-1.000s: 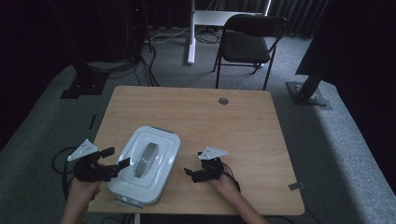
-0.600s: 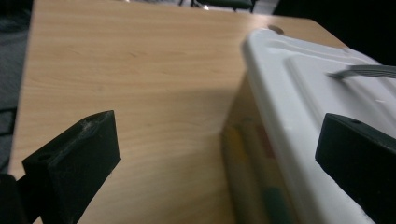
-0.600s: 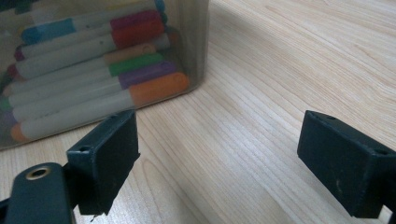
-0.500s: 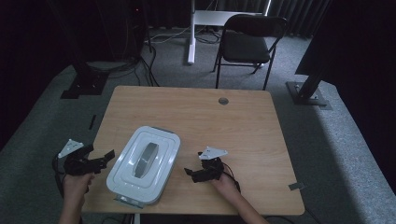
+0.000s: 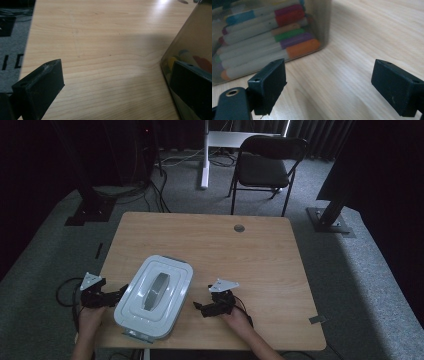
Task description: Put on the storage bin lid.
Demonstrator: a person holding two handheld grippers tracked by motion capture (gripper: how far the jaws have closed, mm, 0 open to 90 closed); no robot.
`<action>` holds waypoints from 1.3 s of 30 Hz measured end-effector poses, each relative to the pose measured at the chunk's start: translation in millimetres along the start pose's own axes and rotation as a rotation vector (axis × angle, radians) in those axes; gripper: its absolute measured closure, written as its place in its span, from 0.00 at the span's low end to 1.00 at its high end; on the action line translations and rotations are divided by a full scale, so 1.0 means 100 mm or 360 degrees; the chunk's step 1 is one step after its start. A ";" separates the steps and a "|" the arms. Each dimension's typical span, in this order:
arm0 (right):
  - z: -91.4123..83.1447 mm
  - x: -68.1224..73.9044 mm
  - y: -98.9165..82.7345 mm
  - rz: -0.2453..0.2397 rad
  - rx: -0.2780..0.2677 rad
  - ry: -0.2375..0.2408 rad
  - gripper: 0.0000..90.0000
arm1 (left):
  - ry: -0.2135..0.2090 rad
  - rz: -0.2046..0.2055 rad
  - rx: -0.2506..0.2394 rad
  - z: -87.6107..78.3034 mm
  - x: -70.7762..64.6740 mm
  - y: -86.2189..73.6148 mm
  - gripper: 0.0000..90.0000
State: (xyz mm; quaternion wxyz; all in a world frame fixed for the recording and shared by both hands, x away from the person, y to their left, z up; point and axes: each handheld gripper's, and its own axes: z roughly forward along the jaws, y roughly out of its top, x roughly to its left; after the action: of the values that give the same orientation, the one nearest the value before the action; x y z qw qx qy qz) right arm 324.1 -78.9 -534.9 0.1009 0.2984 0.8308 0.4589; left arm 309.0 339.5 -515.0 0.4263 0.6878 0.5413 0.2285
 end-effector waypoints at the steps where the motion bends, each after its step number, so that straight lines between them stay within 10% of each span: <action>1: 0.03 0.03 0.00 0.0014 0.0007 0.0007 0.13 | -0.0006 0.0006 0.0008 0.02 -0.01 -0.01 0.00; 15: 0.16 0.19 0.06 0.0106 0.0002 -0.0216 0.12 | -0.0085 0.0021 0.0060 0.19 -0.15 -0.05 0.00; 39: 0.07 0.15 0.07 0.0086 0.0031 -0.0274 0.14 | -0.0064 0.0041 0.0157 0.21 -0.53 -0.05 0.00</action>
State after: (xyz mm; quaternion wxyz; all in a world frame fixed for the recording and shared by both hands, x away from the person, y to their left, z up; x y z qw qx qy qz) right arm 317.9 -62.7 -531.5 0.1567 0.3600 0.8151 0.4260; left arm 305.7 283.1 -522.3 0.3996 0.7195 0.5342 0.1930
